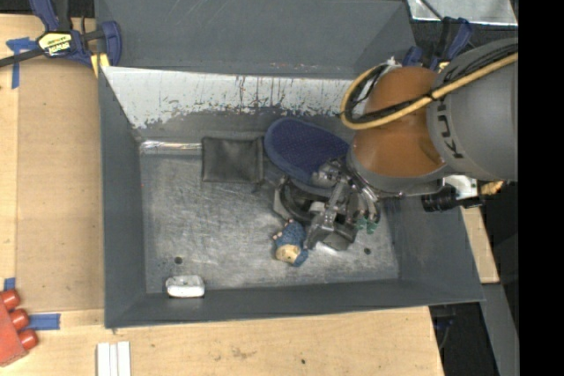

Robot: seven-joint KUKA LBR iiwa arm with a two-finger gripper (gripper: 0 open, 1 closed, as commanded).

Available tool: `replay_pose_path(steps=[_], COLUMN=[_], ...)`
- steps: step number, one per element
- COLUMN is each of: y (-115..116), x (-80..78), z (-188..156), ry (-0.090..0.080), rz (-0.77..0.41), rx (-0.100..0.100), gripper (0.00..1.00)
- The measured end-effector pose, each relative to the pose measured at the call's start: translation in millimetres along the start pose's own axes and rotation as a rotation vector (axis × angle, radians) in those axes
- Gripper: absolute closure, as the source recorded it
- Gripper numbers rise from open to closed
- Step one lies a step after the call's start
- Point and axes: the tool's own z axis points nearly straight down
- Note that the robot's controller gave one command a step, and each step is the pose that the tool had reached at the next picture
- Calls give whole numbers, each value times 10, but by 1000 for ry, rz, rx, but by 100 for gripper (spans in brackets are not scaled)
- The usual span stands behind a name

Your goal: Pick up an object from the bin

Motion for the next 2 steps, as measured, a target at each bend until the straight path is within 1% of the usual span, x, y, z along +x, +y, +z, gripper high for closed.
replay_pose_path(steps=[1,2], y=[72,68], x=[-194,-169], z=[349,318], ry=[38,27], rz=[152,147], rx=[7,6], gripper=[0,0])
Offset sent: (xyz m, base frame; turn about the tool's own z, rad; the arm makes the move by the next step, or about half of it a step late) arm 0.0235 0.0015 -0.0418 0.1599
